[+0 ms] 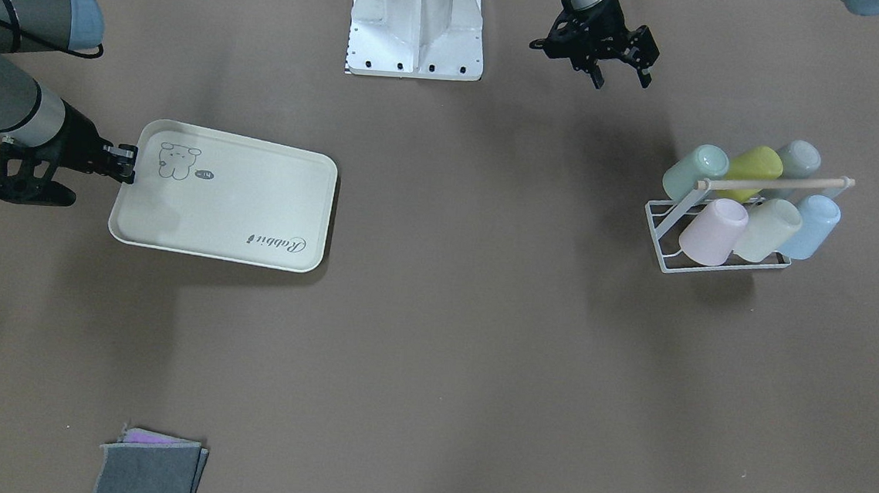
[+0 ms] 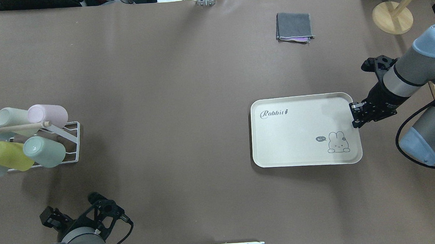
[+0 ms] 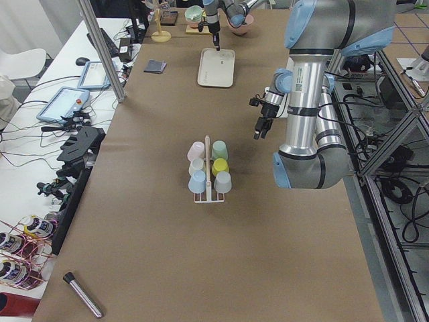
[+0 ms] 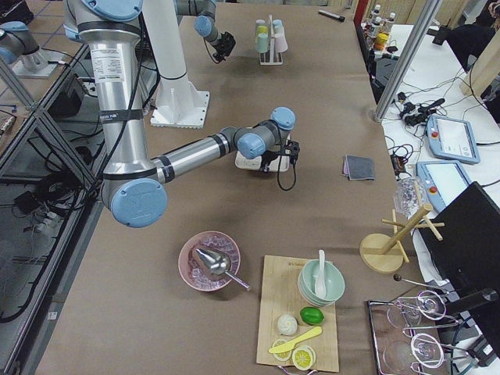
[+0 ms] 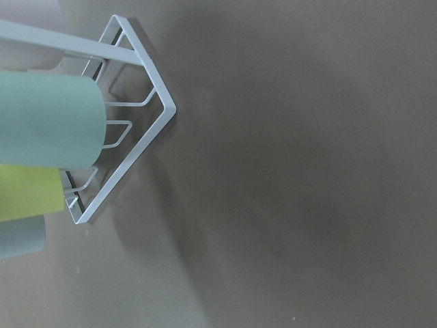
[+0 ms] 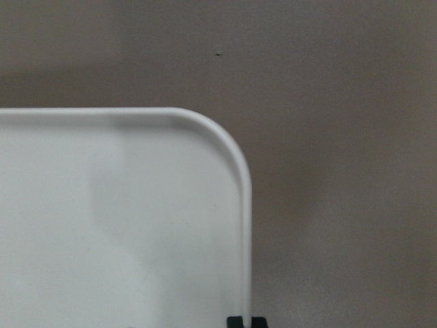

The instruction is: Pick up and place green cup on tray

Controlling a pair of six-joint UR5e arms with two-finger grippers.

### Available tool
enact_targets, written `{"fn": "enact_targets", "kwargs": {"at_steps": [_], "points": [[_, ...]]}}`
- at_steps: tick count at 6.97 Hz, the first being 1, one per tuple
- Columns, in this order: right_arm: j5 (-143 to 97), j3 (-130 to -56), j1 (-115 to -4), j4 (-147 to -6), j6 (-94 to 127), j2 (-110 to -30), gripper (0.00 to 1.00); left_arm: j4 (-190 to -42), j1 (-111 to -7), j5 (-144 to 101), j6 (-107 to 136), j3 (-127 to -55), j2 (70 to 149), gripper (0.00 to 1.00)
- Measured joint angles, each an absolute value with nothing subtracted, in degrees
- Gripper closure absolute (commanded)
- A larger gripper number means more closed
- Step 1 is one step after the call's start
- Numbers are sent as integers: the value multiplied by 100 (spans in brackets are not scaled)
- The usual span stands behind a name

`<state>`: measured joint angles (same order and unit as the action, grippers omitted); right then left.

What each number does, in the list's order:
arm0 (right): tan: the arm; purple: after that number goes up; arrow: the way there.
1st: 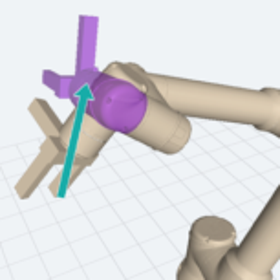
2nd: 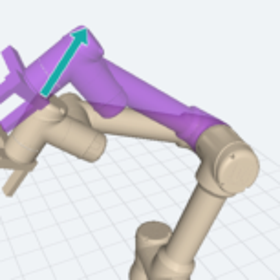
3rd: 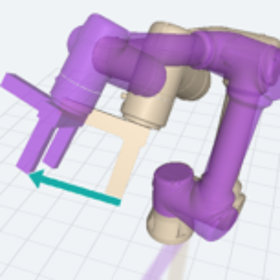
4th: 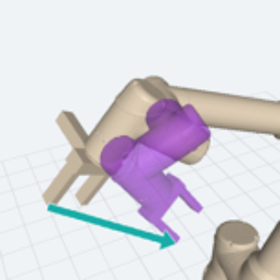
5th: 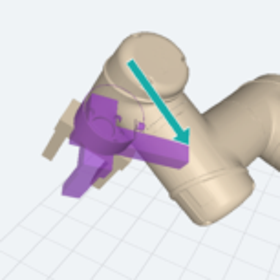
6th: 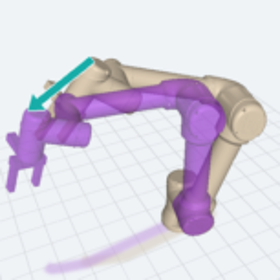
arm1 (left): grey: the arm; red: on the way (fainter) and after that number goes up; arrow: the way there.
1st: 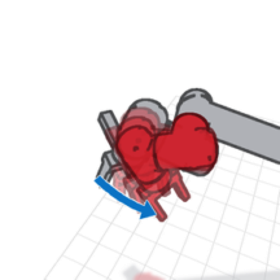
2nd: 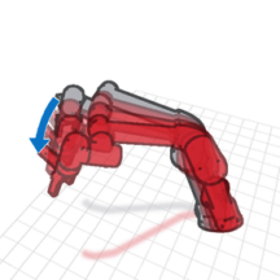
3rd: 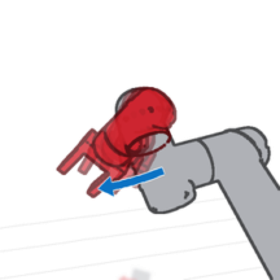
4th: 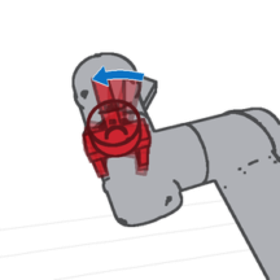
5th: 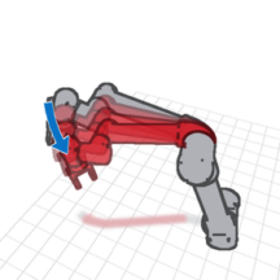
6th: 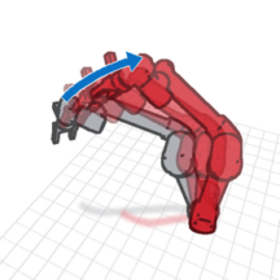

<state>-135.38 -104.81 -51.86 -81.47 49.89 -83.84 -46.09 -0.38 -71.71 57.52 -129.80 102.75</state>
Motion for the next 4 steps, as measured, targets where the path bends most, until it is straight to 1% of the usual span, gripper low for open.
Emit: {"fn": "enact_targets", "kwargs": {"at_steps": [4], "points": [[-14270, -10632, -5601, -8152, 4960, -8319, 100, -4544, -13, -6379, 4195, -12827, 10100, 3]]}}
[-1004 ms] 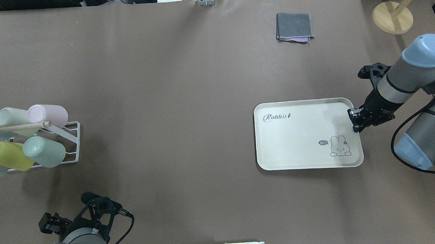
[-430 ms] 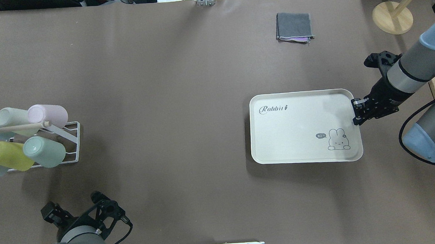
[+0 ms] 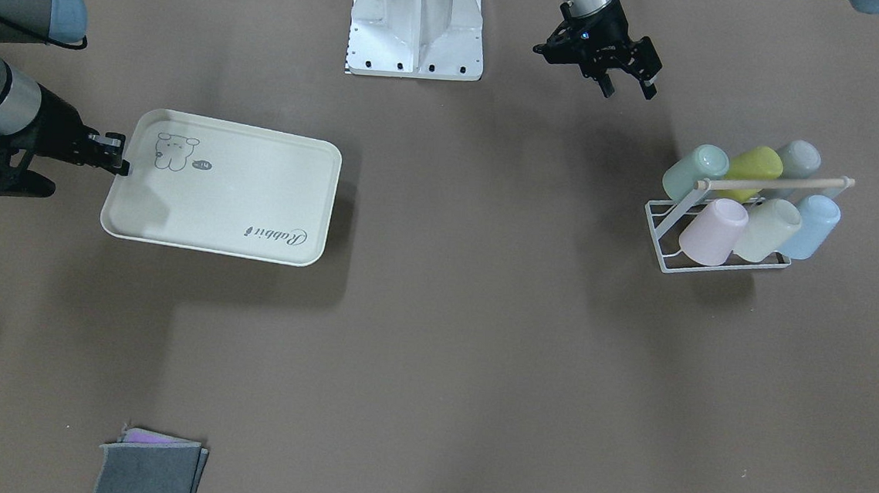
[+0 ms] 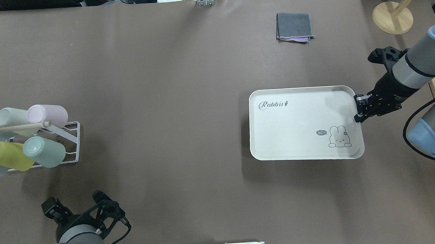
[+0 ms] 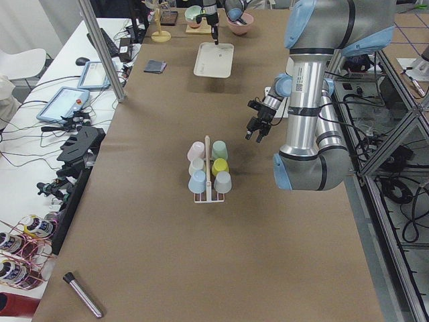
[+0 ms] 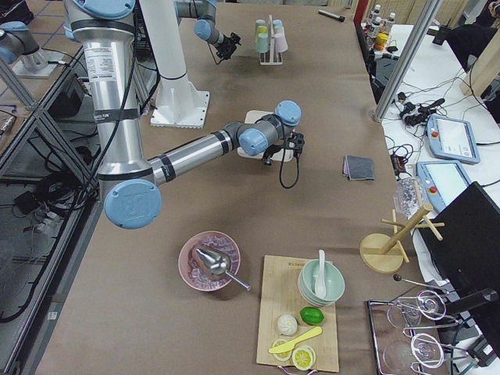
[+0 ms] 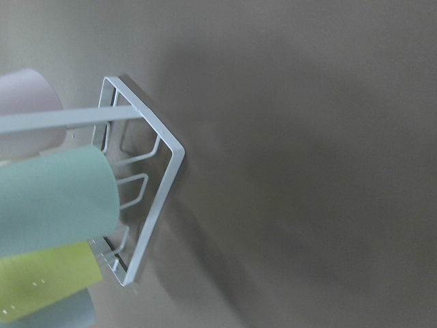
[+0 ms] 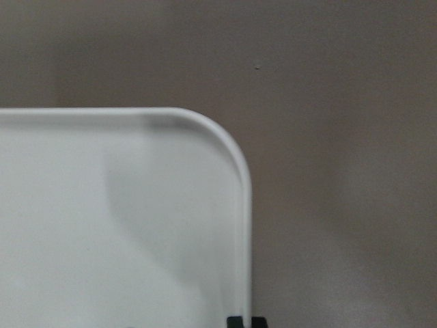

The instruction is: Pick up and place green cup on tray

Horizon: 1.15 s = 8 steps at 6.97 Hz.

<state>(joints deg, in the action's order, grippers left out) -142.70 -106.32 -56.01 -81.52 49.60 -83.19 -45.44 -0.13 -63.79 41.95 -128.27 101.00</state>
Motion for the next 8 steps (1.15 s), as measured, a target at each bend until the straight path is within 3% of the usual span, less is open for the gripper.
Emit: {"fn": "enact_targets", "kwargs": {"at_steps": [8], "points": [[-13635, -10053, -4529, -8668, 5957, -6292, 100, -4167, -26, -5249, -47, -12378, 10192, 2]]}}
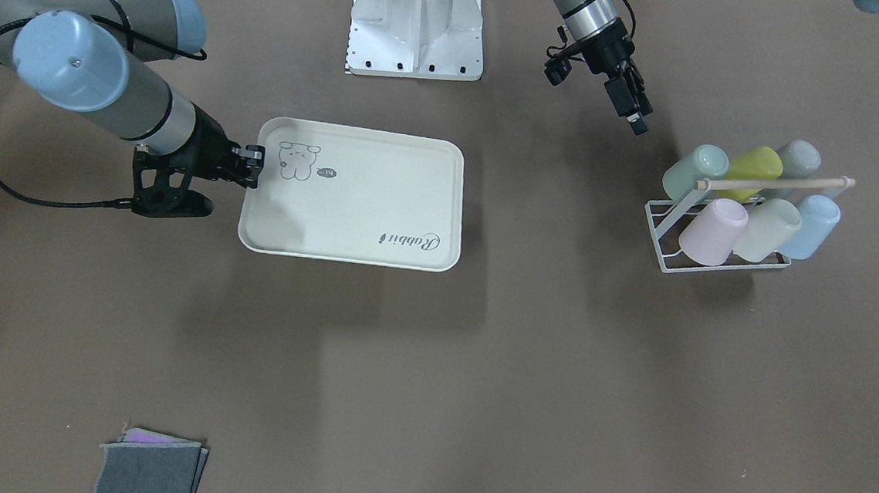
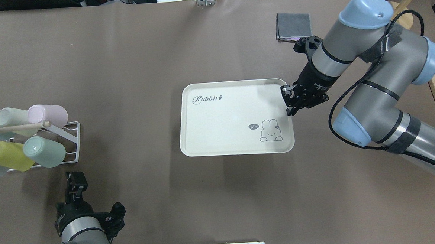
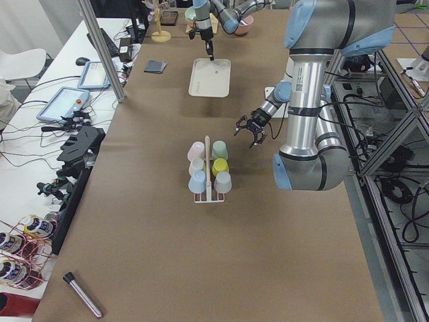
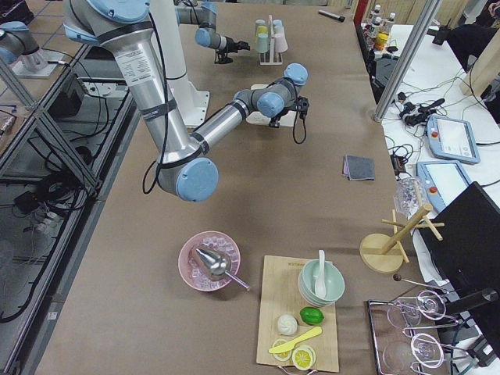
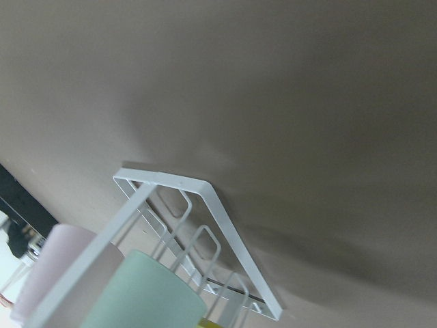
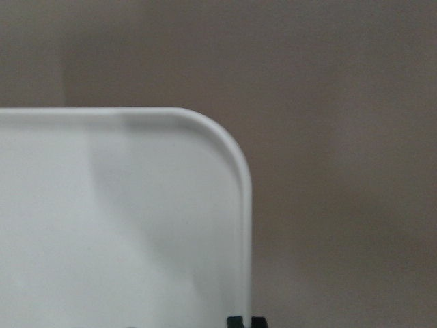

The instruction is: Pick up and place green cup on tray

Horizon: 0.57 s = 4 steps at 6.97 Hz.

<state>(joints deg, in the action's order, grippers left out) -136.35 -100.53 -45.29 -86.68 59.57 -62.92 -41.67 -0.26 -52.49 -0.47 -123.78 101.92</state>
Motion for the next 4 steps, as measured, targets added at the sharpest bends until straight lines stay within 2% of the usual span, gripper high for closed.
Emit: {"fn": "enact_targets", "kwargs": {"at_steps": [4], "points": [[-12979, -9982, -3787, -8620, 6549, -5734, 100, -4164, -21, -5098, -1830, -12110, 10265, 3]]}}
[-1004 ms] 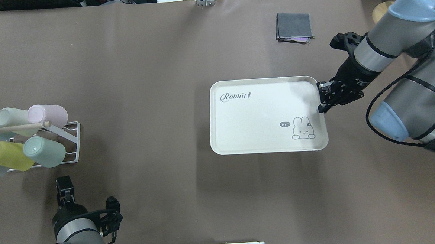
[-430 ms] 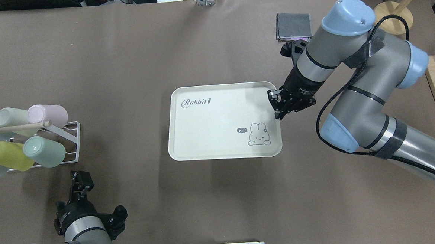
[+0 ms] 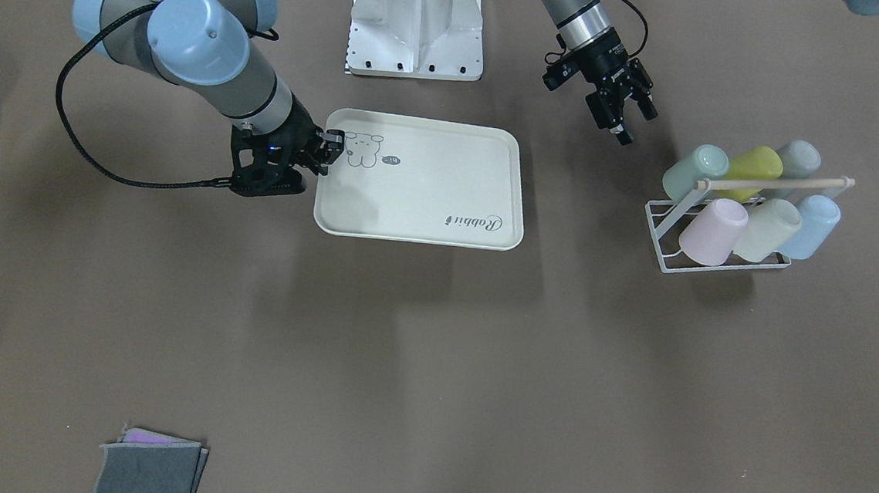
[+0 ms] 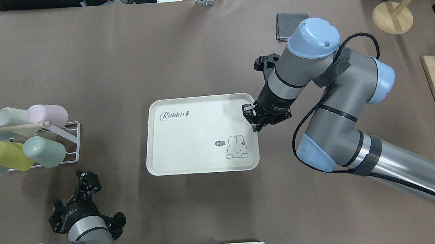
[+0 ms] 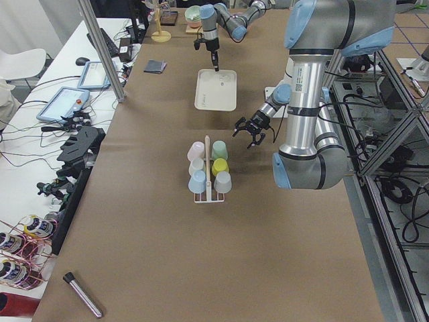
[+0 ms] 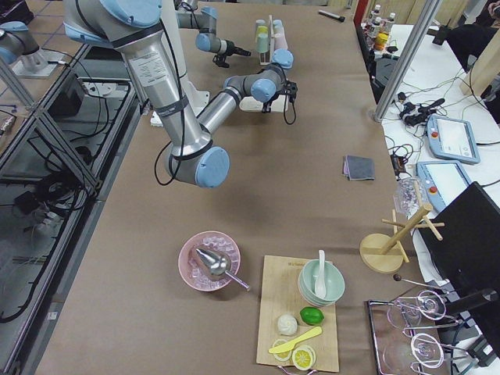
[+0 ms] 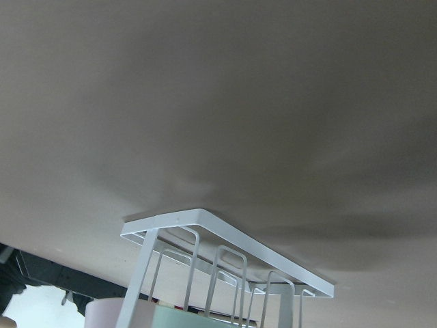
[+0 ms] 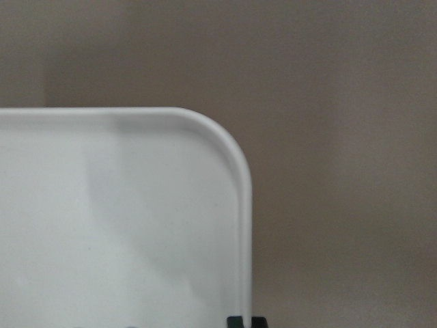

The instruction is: Pick up and place green cup on tray

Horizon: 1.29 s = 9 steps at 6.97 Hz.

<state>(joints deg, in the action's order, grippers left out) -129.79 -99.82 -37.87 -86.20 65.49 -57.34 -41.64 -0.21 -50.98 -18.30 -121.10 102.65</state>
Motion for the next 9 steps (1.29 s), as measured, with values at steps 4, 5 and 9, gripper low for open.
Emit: {"fn": "enact_targets", "kwargs": {"at_steps": [4, 5, 9], "points": [[-12810, -9350, -3504, -8597, 6924, -5177, 100, -4083, -100, -5084, -2311, -12114, 10221, 3], [-12721, -9226, -3406, -8596, 6975, -5066, 100, -4091, -149, -5060, -2308, -12109, 10187, 3], [-12608, -9163, -3232, -8311, 7004, -5223, 100, -4248, -318, -4754, -2317, -11892, 10059, 3]]}}
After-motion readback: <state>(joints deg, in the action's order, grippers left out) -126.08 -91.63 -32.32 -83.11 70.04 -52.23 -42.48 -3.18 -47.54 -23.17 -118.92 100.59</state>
